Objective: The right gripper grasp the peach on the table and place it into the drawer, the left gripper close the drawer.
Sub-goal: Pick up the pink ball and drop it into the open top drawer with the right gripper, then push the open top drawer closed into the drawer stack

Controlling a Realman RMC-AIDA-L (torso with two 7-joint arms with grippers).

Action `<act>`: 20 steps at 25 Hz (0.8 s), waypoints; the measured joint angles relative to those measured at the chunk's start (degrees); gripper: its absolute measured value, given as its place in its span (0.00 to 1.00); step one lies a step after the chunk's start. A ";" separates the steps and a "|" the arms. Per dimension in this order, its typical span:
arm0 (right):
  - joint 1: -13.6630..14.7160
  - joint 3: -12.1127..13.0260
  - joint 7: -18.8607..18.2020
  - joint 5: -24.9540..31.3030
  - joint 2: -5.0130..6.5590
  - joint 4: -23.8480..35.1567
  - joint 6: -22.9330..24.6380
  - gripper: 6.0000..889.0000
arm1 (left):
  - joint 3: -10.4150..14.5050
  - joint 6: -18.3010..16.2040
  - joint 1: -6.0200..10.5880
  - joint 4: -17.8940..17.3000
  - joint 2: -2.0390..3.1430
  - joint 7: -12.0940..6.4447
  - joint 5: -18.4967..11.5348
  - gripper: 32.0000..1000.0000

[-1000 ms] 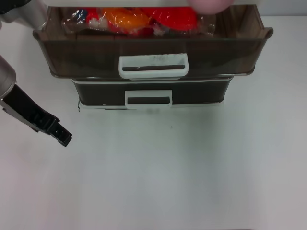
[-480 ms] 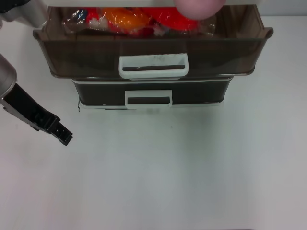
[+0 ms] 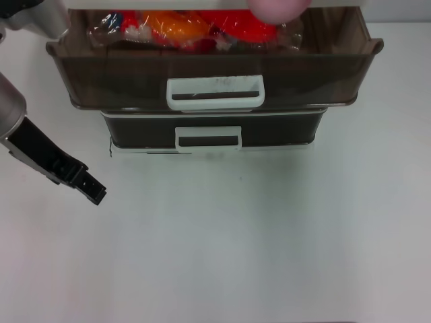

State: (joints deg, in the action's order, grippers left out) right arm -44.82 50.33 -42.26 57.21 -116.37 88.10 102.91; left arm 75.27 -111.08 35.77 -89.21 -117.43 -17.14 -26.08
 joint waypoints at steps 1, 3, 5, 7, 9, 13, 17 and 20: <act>0.03 0.00 0.03 0.00 0.00 -0.01 -0.03 0.12 | -0.06 0.00 0.00 0.08 0.01 0.00 -0.11 0.81; 0.05 -0.02 0.05 0.10 0.00 -0.02 -0.03 0.22 | -0.17 -0.01 0.00 0.20 0.04 0.00 -0.18 0.81; 0.02 -0.15 0.04 0.45 0.00 -0.03 -0.03 0.32 | -0.21 -0.01 0.00 0.21 0.04 0.00 -0.24 0.81; -0.05 -0.44 0.04 0.51 0.00 -0.04 -0.04 0.41 | -0.15 -0.01 0.00 0.20 0.03 0.00 -0.26 0.81; -0.14 -0.82 0.02 0.54 -0.01 -0.04 -0.04 0.51 | -0.03 -0.01 0.00 0.18 0.03 0.00 -0.28 0.81; -0.18 -1.11 -0.01 0.56 -0.09 0.05 -0.03 0.70 | -0.05 -0.01 0.00 0.18 0.02 0.00 -0.29 0.81; -0.01 -1.11 -0.01 0.58 -0.17 0.44 -0.07 0.85 | -0.15 -0.01 0.00 0.17 0.03 -0.01 -0.29 0.81; 0.07 -1.11 0.03 0.59 -0.18 0.48 -0.09 0.91 | -0.17 -0.01 0.00 0.12 0.06 -0.05 -0.29 0.81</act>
State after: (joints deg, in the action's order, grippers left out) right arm -44.75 49.22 -42.24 57.81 -116.54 88.58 102.82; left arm 75.09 -111.09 35.77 -89.10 -117.37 -17.19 -26.37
